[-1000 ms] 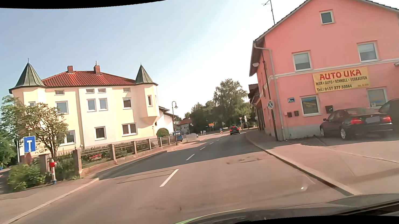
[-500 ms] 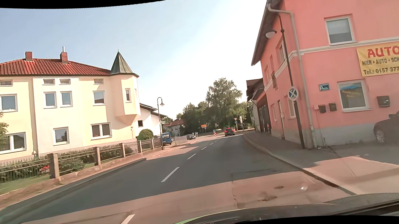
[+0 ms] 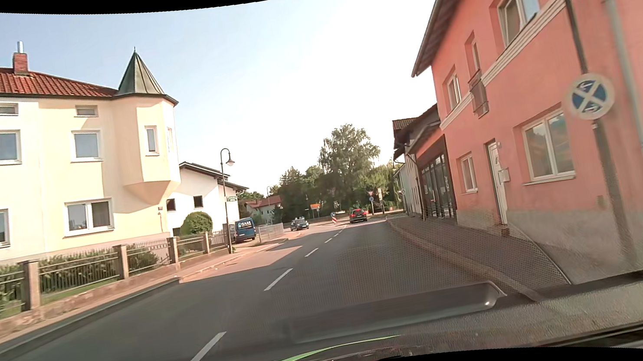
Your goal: Follow the waypoints while adhering to traffic rules and regulations
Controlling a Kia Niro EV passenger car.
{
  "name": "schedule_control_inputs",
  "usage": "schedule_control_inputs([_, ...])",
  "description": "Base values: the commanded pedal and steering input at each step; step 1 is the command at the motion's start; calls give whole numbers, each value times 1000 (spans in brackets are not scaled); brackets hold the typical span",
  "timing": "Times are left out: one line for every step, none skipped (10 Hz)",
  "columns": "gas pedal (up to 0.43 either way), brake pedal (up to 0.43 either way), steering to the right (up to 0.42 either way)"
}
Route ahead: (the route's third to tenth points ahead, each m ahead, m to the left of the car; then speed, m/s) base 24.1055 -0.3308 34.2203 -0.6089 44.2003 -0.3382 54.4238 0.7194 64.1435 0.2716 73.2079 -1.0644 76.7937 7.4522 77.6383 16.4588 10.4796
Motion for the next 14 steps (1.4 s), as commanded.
schedule_control_inputs([67, 0, 40])
schedule_control_inputs([67, 0, 40])
schedule_control_inputs([67, 0, 39])
schedule_control_inputs([67, 0, 38])
schedule_control_inputs([67, 0, 38])
schedule_control_inputs([67, 0, 38])
schedule_control_inputs([67, 0, 36])
schedule_control_inputs([67, 0, 30])
schedule_control_inputs([67, 0, 28])
schedule_control_inputs([67, 0, 26])
schedule_control_inputs([67, 0, 26])
schedule_control_inputs([67, 0, 25])
schedule_control_inputs([67, 0, 22])
schedule_control_inputs([67, 0, 15])
